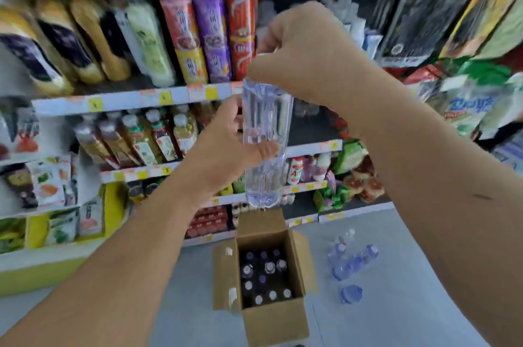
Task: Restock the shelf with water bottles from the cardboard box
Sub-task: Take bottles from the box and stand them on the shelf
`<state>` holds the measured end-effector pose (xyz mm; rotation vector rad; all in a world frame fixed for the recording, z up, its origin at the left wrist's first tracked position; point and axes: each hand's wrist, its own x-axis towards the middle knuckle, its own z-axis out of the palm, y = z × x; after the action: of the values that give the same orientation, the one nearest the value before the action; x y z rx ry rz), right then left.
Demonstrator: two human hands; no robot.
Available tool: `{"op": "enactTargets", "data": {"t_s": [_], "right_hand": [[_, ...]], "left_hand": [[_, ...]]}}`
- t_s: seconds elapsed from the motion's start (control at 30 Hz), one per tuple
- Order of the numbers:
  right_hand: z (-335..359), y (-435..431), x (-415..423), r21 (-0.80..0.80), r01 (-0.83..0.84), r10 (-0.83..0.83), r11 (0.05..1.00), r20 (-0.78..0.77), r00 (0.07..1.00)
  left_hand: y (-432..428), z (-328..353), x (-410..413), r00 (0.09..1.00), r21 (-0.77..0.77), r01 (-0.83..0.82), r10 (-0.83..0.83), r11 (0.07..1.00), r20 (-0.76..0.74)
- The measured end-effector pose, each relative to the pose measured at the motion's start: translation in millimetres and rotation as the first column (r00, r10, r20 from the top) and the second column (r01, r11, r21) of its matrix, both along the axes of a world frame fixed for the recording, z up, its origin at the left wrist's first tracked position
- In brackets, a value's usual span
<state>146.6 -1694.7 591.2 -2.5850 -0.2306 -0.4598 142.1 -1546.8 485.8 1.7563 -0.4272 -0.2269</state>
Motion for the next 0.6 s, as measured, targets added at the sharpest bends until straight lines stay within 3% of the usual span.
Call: {"op": "enactTargets", "data": {"t_s": [0.07,0.17,0.23,0.3,0.37,0.4,0.5,0.6], "right_hand": [[29,-9,-1,0.098,-0.030,0.022,0.995,0.084,0.996],[43,-27,-7,0.422,-0.111,0.063,0.900,0.125,0.990],[36,-39,-11,0.586,-0.153,0.198,0.796,-0.014,0.980],[24,-45,-14,0.654,-0.234,0.437,0.719,-0.163,0.885],[18,-46,-14,0.700,-0.289,0.572,0.654,-0.207,0.793],[17,-46,-13,0.725,-0.287,0.583,0.626,-0.190,0.790],[19,-43,-4,0.658,-0.272,0.457,0.702,-0.124,0.881],[22,-41,-1,0.530,-0.187,0.279,0.827,-0.099,0.955]], "left_hand": [[0,34,5,1.000,-0.059,0.008,-0.007,0.998,0.020],[3,78,15,0.998,-0.117,0.048,-0.043,0.992,0.042],[3,104,26,0.994,-0.194,0.108,-0.103,0.975,0.037],[1,129,33,0.985,-0.232,0.171,-0.162,0.958,0.060],[-4,149,36,0.979,-0.254,0.203,-0.187,0.946,0.085],[-7,156,38,0.977,-0.269,0.213,-0.197,0.939,0.085],[-15,162,40,0.974,-0.254,0.223,-0.204,0.941,0.100],[-24,164,38,0.991,-0.215,0.107,-0.086,0.971,0.105]]}}
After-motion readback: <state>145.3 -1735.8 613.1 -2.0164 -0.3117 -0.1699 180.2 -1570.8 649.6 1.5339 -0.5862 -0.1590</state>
